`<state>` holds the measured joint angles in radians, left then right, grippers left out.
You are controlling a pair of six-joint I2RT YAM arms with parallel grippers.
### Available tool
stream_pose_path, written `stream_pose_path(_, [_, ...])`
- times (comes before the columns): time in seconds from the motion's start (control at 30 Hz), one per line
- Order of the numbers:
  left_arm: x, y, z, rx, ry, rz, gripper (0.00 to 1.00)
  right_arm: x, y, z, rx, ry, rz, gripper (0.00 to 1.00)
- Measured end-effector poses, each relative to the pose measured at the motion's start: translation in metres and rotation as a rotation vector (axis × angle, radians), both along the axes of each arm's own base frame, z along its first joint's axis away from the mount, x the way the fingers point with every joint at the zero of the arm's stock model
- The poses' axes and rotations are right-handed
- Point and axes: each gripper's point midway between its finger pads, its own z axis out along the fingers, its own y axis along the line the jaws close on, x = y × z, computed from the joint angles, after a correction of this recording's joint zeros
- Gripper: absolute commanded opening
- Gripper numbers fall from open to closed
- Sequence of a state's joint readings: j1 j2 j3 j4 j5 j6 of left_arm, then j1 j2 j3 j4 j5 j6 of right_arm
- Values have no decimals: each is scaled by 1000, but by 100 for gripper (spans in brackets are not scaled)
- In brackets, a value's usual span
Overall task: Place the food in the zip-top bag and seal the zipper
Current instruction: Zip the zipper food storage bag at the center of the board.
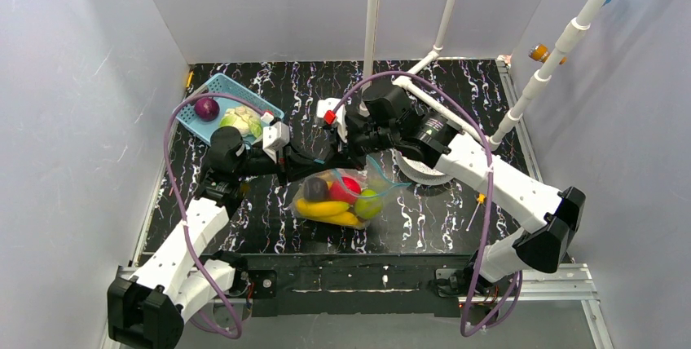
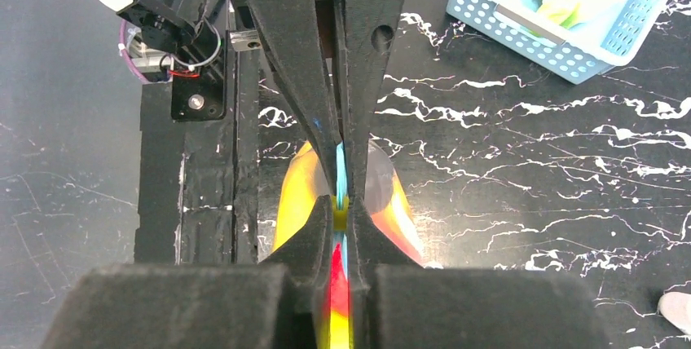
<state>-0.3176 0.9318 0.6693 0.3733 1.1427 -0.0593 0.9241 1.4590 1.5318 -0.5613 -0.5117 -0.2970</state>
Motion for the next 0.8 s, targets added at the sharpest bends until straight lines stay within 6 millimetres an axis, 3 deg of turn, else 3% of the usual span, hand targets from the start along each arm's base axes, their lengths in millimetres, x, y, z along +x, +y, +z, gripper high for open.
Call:
stream_pose_path(0.1, [-1,1,-2,8,-10,4,0,0,1,-2,-7,17,-5,25])
stream_pose_path(0.23, [-3,3,-2,7,-31,22,0,1,0,-4,-15,19,-13,27])
stream_pose_path(0.47, [-1,5,-3,-5,-35,59,0,2,3,-8,-22,42,-21,22])
stream_pose_path(0.7, [-1,6,-1,-28,-25,83,0,3,6,-7,-9,52,-25,2])
stream_pose_path(0.8, [1,6,1,-34,-20,94,0,4,8,-4,1,52,-29,1])
